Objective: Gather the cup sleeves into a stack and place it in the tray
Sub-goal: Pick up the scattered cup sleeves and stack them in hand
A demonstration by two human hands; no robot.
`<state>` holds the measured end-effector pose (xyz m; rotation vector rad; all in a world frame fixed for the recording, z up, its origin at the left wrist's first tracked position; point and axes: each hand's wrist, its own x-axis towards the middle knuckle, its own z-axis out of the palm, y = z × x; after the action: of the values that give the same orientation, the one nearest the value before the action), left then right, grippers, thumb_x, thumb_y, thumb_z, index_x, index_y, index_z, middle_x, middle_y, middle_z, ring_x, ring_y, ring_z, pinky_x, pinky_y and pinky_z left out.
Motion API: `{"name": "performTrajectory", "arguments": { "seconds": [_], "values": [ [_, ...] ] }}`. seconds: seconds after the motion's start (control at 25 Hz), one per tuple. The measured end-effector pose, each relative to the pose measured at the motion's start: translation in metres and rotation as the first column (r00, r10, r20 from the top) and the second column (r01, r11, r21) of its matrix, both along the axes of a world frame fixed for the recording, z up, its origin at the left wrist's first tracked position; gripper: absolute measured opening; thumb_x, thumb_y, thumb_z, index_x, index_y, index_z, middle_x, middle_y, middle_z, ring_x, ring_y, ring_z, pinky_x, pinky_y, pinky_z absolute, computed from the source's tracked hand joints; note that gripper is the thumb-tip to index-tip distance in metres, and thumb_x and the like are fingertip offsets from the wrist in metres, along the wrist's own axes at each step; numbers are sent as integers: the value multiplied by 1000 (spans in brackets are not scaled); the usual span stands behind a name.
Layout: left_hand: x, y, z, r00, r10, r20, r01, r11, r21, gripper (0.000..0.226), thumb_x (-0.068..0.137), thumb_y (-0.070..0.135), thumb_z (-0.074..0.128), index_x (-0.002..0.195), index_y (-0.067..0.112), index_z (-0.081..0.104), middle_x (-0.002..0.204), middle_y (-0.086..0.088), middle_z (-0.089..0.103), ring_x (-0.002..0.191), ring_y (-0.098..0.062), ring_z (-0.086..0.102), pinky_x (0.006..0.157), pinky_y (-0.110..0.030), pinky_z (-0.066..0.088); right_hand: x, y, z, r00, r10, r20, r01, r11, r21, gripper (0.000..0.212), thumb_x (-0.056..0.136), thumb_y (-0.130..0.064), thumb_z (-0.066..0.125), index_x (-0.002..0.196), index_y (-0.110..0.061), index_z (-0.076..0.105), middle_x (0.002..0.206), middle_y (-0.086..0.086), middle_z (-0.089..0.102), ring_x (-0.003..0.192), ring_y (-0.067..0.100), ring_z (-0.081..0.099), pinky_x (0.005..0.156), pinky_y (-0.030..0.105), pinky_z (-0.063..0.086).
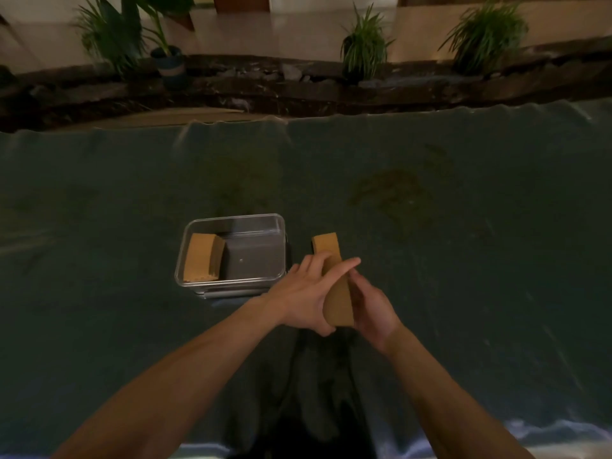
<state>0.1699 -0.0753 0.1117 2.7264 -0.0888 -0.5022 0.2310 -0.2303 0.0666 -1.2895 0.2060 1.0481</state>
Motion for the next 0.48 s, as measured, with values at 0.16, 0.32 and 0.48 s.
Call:
{"name": "performTrajectory", "arguments": {
  "seconds": [0.16, 0.32, 0.48],
  "values": [
    [11, 15, -4, 999, -24, -29, 26, 999, 47, 124, 65, 48, 80, 148, 49, -12, 155, -3, 6, 141, -32, 15, 112, -51, 28, 11, -1, 3, 983, 92, 157, -73, 990, -122, 29, 90, -27, 68, 112, -8, 68, 118, 22, 69, 105, 35, 69, 83, 48, 61],
    [20, 25, -11, 999, -33, -25, 34, 998, 53, 124, 65, 51, 80, 148, 49, -12, 155, -4, 6, 141, -33, 14, 113, -53, 28, 20, 15, 10, 960, 168, 223, -122, 971, -207, 22, 94, -18, 63, 111, -6, 66, 107, 15, 69, 93, 29, 70, 65, 32, 60],
    [27, 34, -17, 999, -5, -46, 5, 1000, -2, 129, 63, 57, 82, 147, 51, -15, 157, 2, -1, 146, -31, 2, 117, -55, 17, 28, 22, 3, 953, 191, 234, -134, 962, -239, 18, 95, -17, 61, 110, -8, 65, 106, 13, 67, 91, 26, 68, 60, 28, 58]
  ]
}}
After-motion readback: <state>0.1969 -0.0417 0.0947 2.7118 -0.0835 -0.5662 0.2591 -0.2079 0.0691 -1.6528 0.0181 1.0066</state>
